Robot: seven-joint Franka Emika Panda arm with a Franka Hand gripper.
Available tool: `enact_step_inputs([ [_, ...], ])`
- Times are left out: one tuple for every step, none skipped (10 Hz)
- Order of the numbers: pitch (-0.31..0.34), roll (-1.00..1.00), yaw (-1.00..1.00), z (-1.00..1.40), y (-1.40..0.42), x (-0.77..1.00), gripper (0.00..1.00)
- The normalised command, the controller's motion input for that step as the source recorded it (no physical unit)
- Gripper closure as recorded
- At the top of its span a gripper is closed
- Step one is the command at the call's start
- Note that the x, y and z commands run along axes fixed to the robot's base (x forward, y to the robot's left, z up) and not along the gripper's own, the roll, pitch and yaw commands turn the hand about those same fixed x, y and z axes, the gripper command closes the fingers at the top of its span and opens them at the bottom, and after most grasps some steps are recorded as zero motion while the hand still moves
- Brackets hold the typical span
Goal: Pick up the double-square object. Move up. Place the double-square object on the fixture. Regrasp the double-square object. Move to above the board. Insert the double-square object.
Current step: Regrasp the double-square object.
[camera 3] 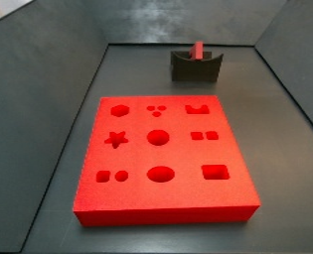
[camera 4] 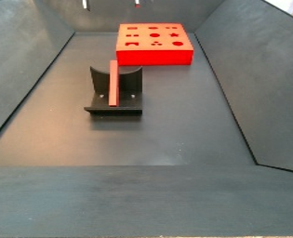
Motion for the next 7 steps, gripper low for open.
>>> enact_step_inputs([
  [0.022, 1.0, 0.03, -0.01, -0.03, 0.05, 0.0],
  [0.056, 1.0, 0.04, -0.02, -0.03, 0.07, 0.0],
  [0.077, 1.0, 0.05, -0.02, -0.03, 0.08, 0.0],
  [0.113, 0.84, 0.06, -0.01, -0.04, 0.09, 0.0],
  [0.133, 0.59, 0.08, -0.02, -0.04, 0.1, 0.0],
  [0.135, 0.41, 0.1, -0.02, -0.04, 0.1, 0.0],
  [0.131, 0.32, 0.11, -0.01, -0.03, 0.09, 0.0],
])
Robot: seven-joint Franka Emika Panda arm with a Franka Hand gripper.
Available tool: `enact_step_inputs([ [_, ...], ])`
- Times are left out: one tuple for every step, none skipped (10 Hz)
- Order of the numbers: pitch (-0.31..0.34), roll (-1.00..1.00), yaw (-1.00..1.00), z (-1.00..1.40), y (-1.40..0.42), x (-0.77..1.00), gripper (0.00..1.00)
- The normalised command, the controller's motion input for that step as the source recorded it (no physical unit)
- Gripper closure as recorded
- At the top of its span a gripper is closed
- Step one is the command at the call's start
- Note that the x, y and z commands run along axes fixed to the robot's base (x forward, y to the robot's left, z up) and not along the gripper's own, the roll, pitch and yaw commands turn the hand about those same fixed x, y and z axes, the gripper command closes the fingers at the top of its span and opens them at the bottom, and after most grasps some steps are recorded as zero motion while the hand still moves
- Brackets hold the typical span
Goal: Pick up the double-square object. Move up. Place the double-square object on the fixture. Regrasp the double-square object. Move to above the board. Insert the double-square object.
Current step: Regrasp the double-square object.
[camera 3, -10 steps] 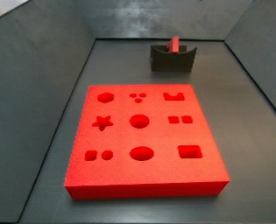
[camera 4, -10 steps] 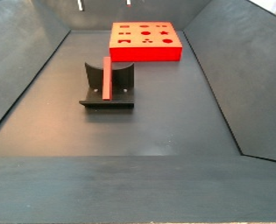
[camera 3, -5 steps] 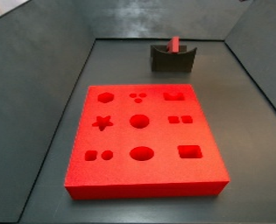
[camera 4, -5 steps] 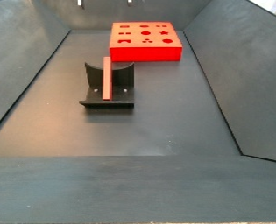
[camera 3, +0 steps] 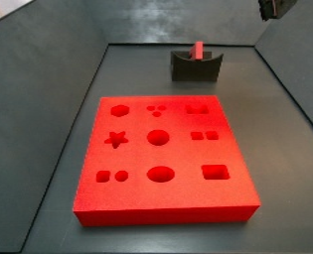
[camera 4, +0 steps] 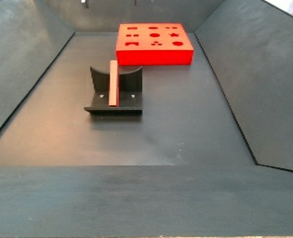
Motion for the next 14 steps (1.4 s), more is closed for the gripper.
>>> enact_step_inputs([
  [0.106, 0.21, 0.14, -0.01, -0.03, 0.08, 0.0],
  [0.168, 0.2, 0.21, -1.0, 0.07, 0.03, 0.0],
  [0.142, 0.19, 0.23, -1.0, 0.07, 0.04, 0.0],
  [0.113, 0.18, 0.23, -1.0, 0.07, 0.05, 0.0],
  [0.057, 0.15, 0.22, -1.0, 0.06, 0.06, 0.0],
  [0.022, 0.13, 0.21, -1.0, 0.06, 0.07, 0.0],
  [-0.028, 0.12, 0.19, -1.0, 0.05, 0.09, 0.0],
  [-0.051, 0.11, 0.17, -1.0, 0.05, 0.1, 0.0],
  [-0.088, 0.1, 0.13, -1.0, 0.04, 0.11, 0.0],
  [-0.111, 0.09, 0.09, -1.0, 0.03, 0.12, 0.0],
  [-0.122, 0.08, 0.05, -1.0, 0.03, 0.12, 0.0],
  [-0.114, 0.08, 0.02, -0.89, 0.02, 0.11, 0.0],
  [-0.095, 0.07, -0.02, -0.69, 0.01, 0.1, 0.0],
  [-0.082, 0.07, -0.02, -0.59, 0.01, 0.09, 0.0],
])
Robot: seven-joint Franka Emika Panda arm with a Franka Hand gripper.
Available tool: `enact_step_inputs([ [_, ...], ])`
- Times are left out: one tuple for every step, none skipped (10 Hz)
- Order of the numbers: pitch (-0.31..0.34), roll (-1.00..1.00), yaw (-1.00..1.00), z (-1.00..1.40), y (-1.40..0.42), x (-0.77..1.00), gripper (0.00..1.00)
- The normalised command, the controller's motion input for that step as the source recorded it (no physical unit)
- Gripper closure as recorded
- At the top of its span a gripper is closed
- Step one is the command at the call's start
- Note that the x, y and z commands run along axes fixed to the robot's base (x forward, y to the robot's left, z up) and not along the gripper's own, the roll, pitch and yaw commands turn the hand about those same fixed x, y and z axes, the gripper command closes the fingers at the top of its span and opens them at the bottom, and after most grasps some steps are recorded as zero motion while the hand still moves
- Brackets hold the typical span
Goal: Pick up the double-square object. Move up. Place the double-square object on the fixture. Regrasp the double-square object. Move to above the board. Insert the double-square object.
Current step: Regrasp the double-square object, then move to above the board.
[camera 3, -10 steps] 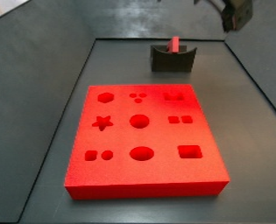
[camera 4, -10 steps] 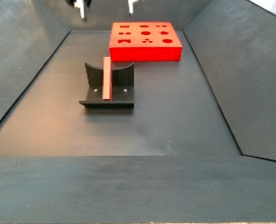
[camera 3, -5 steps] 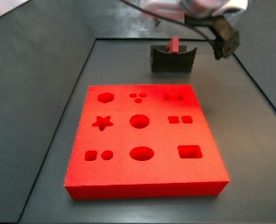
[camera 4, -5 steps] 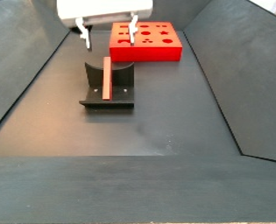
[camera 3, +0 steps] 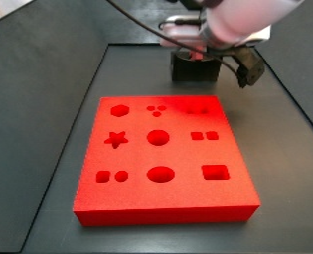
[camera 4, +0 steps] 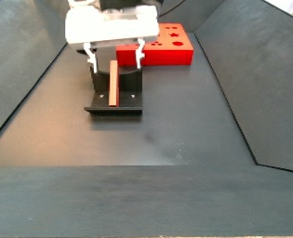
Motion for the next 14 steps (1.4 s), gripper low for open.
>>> enact_step_inputs([
  [-0.055, 0.07, -0.04, -0.4, 0.01, 0.08, 0.0],
  [-0.035, 0.07, -0.04, -0.25, 0.0, 0.08, 0.0],
  [-0.007, 0.06, -0.04, -0.19, 0.0, 0.03, 0.0],
  [-0.006, 0.06, -0.04, -0.17, -0.01, 0.01, 0.0],
  [-0.005, 0.06, -0.04, -0.17, -0.01, 0.01, 0.0],
  [-0.004, 0.06, -0.04, -0.17, -0.01, 0.01, 0.0],
  [-0.003, 0.05, -0.04, -0.17, -0.01, 0.01, 0.0],
  [0.0, 0.0, 0.0, 0.0, 0.0, 0.0, 1.0],
  [0.049, -0.24, -0.15, 1.0, 0.08, -0.09, 1.0],
  [0.051, -0.25, -0.14, 1.0, 0.08, -0.09, 1.0],
  [0.055, -0.24, -0.12, 1.0, 0.08, -0.1, 1.0],
  [0.052, -0.21, -0.06, 1.0, 0.07, -0.1, 1.0],
  [0.052, -0.2, -0.04, 1.0, 0.07, -0.09, 1.0],
  [0.047, -0.16, -0.01, 1.0, 0.07, -0.1, 1.0],
])
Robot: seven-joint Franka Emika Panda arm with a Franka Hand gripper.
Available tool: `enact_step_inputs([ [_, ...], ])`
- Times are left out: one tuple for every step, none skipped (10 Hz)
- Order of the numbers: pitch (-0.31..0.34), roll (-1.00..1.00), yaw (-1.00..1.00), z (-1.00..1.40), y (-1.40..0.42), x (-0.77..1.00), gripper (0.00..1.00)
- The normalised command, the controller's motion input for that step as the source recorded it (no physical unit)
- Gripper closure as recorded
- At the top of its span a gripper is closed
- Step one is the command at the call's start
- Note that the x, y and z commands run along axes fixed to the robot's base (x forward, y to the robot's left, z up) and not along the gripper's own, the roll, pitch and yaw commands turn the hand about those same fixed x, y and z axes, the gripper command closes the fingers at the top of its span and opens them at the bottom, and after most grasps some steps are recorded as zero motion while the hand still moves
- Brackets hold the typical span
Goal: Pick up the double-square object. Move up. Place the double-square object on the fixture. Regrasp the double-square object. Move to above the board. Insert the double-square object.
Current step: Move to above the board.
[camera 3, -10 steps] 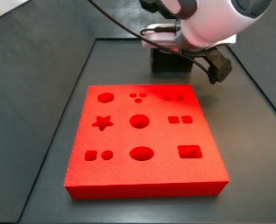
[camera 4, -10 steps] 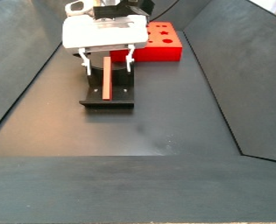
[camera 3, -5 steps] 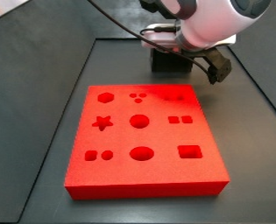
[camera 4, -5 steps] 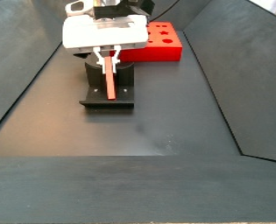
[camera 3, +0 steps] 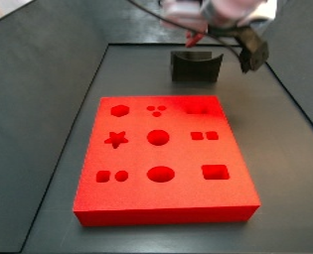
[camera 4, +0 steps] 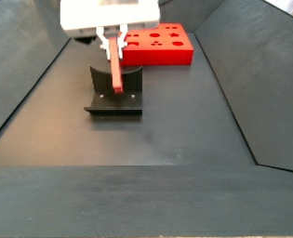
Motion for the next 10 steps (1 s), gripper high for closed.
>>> enact_step_inputs([
  [0.045, -0.14, 0.0, 1.0, 0.07, -0.1, 1.0],
  [0.043, -0.09, 0.01, 1.0, 0.07, -0.1, 1.0],
  [0.044, -0.08, 0.02, 1.0, 0.07, -0.09, 1.0],
  [0.047, -0.06, 0.02, 1.0, 0.06, -0.09, 1.0],
  [0.05, -0.05, 0.02, 1.0, 0.06, -0.09, 1.0],
  [0.043, -0.05, 0.02, 1.0, 0.05, -0.09, 1.0],
  [0.045, -0.06, 0.03, 1.0, 0.05, -0.09, 1.0],
  [0.043, -0.06, 0.03, 1.0, 0.05, -0.09, 1.0],
  [0.042, -0.06, 0.03, 1.0, 0.04, -0.09, 1.0],
  [0.038, -0.06, 0.03, 1.0, 0.04, -0.08, 1.0],
])
